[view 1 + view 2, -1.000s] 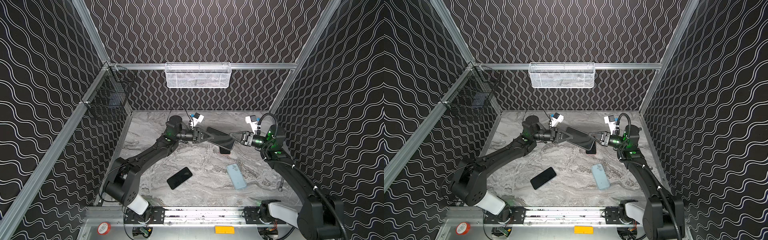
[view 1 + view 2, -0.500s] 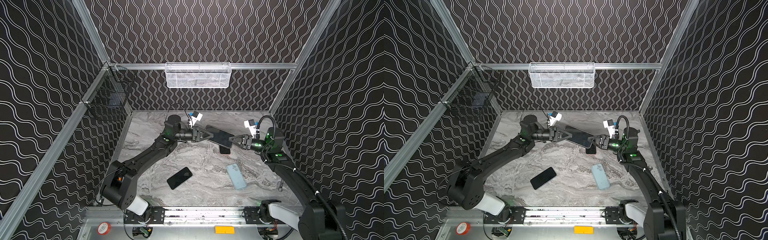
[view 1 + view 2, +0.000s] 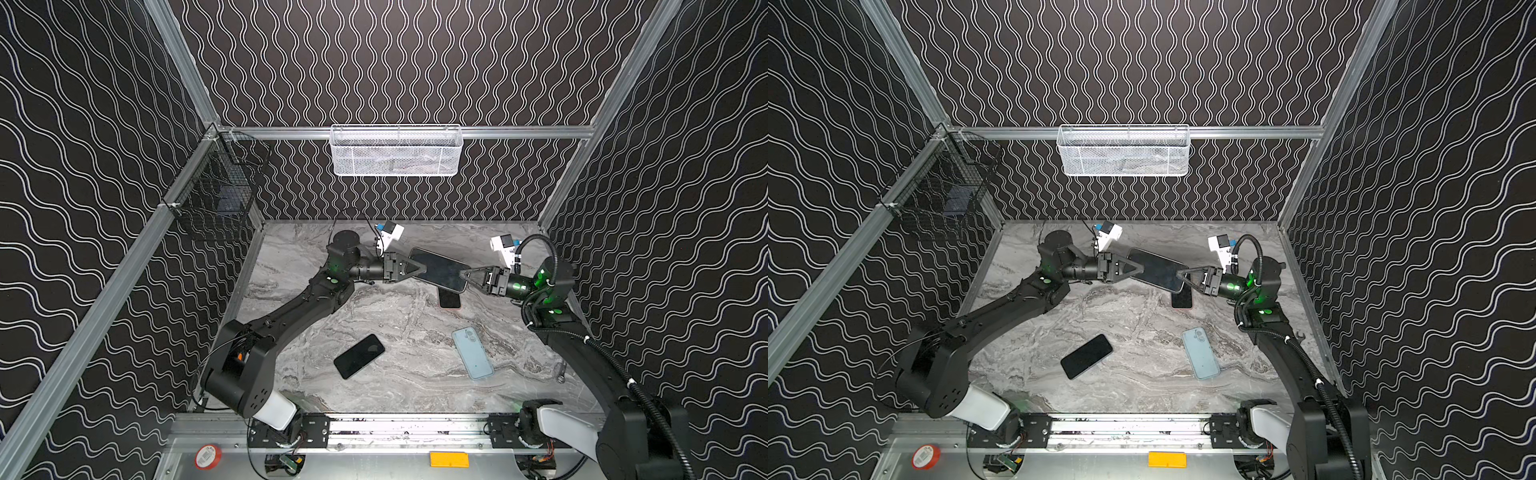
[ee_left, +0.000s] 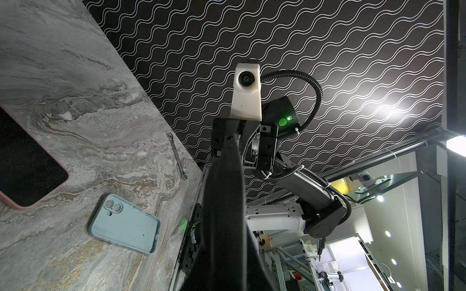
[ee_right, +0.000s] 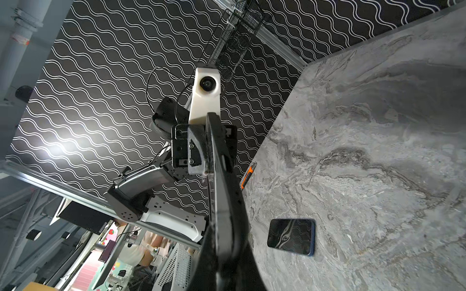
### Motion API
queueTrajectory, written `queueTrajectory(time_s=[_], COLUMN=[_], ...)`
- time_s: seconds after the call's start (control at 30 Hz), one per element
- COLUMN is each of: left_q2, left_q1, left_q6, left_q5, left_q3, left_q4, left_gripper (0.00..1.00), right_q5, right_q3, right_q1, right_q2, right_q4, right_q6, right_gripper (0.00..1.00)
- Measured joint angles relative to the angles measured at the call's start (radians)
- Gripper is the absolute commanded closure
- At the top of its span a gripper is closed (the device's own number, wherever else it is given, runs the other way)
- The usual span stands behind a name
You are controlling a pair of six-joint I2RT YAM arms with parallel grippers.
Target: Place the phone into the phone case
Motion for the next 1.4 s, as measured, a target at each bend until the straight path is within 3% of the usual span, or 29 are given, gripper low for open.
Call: queueTrajectory(time_s=[0.23,0.3,0.37,0.5,0.6,0.73,0.83,0.9,1.1,1.2,1.4], left_q2=[0.0,0.0,-0.003,-0.011,-0.011,-0.011,-0.012,-0.015,-0.032,-0.041,-0.003], left_q1=[0.0,0.0,-0.001,-0.002,0.0,0.007,0.011,0.012,0.005,0.005,-0.045], left_q6=[0.0,0.0,0.0,-0.006,-0.022,-0.018,0.005,0.008,-0.034,-0.09,-0.264], left_q5=[0.008,0.01,0.01,0.004,0.003,0.017,0.028,0.032,-0.002,-0.064,-0.242], left_q3=[-0.006,-0.007,-0.009,-0.011,-0.012,-0.003,0.011,0.016,-0.017,-0.071,-0.191], left_q4=[0.026,0.032,0.039,0.054,0.056,0.04,0.009,-0.006,0.014,0.121,0.424], left_gripper=[1.0,1.0,1.0,1.0,1.0,1.0,1.0,0.92,0.4,0.34,0.35], right_q5=[0.034,0.049,0.051,0.029,0.008,-0.014,-0.013,-0.011,0.026,0.094,0.173], right_q3=[0.006,0.014,0.024,0.056,0.075,0.098,0.101,0.099,0.066,0.046,-0.001], right_q1=[0.002,0.002,0.002,0.002,0.009,0.025,0.031,0.033,0.051,0.046,0.051], right_q2=[-0.041,-0.052,-0.051,-0.011,0.011,0.017,0.014,0.013,-0.002,-0.003,0.023], right_q4=[-0.069,-0.106,-0.129,-0.142,-0.146,-0.162,-0.162,-0.162,-0.087,-0.027,0.207], right_q6=[-0.054,-0.08,-0.099,-0.123,-0.134,-0.148,-0.153,-0.152,-0.104,-0.026,0.167], right_gripper=[1.0,0.86,0.79,0.76,0.81,0.98,1.0,1.0,1.0,1.0,1.0])
